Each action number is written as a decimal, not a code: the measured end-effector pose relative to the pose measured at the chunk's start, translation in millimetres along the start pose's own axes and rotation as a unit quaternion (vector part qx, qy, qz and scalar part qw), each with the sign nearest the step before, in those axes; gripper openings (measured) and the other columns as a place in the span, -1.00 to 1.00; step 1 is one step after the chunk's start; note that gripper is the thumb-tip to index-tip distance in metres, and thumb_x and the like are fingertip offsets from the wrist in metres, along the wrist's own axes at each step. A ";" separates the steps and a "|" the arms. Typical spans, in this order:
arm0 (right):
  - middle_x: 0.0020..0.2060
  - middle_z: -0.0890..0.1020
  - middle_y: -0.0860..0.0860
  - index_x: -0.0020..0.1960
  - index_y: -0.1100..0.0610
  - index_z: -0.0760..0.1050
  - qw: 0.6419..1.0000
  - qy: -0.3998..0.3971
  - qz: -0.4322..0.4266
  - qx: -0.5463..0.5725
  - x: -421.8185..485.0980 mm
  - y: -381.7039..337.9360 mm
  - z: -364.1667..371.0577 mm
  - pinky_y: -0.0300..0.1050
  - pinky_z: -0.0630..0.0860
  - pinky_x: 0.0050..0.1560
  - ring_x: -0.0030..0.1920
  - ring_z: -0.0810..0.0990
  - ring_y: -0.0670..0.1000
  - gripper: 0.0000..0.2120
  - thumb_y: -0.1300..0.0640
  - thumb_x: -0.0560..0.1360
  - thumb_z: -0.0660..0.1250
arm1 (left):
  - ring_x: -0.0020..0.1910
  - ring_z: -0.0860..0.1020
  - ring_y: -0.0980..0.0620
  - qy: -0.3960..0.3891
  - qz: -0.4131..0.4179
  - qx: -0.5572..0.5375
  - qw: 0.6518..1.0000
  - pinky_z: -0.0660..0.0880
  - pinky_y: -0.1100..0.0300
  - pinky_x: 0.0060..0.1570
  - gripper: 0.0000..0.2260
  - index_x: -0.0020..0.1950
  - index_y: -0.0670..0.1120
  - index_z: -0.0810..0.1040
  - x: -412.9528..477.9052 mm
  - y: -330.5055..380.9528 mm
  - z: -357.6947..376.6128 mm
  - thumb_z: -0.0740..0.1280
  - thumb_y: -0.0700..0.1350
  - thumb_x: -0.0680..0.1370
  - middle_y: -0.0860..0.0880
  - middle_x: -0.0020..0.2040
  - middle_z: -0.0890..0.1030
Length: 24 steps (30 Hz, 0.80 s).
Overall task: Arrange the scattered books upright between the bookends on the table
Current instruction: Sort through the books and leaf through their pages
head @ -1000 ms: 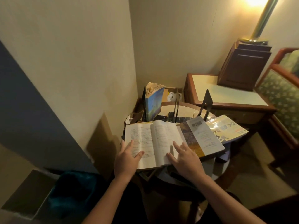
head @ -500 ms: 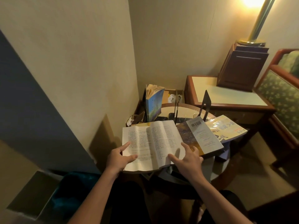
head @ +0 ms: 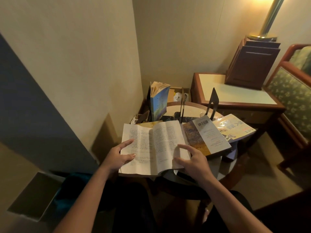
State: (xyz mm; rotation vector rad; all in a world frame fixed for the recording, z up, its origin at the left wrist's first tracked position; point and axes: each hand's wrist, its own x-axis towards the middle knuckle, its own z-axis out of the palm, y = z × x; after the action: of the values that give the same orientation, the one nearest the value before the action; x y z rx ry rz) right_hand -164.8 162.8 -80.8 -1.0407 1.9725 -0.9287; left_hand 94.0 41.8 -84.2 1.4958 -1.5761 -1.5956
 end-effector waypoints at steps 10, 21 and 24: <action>0.49 0.35 0.08 0.61 -0.12 0.13 0.986 -0.126 -0.096 0.057 11.9 -56.8 -6.9 -0.10 0.67 -0.10 0.04 0.61 -0.04 -0.37 0.21 0.63 0.26 | 0.14 0.57 -0.01 0.006 0.103 0.130 0.986 0.62 0.21 -0.13 -0.29 0.57 0.33 0.17 -4.1 41.5 10.3 0.41 -0.14 0.58 0.00 0.39 0.45; 0.31 0.44 -0.09 0.59 -0.32 -0.04 0.984 -0.065 -0.129 0.103 12.1 -72.6 0.9 -0.14 0.56 0.14 0.09 0.55 -0.13 -0.41 -0.07 0.68 0.17 | 0.34 0.50 0.00 -0.107 0.096 -0.077 0.987 0.49 0.13 0.23 -0.73 0.29 0.14 0.54 -13.1 64.7 90.2 0.09 0.06 0.71 0.03 0.29 0.57; 0.46 0.41 0.04 0.58 -0.25 0.12 0.990 -0.029 -0.086 0.107 15.0 -60.5 -9.3 0.08 0.49 0.35 0.34 0.49 0.06 -0.31 0.23 0.60 0.25 | 0.30 0.52 -0.03 -0.130 0.073 -0.060 0.987 0.53 0.28 0.07 -0.71 0.37 0.10 0.51 -6.9 55.4 106.1 0.16 -0.12 0.70 -0.01 0.29 0.58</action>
State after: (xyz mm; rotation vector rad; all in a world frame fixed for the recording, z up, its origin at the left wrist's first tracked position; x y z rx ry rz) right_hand -157.1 127.0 -29.6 -1.1133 1.7112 -1.1622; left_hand -16.9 78.3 -57.0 1.1191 -1.6496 -1.8227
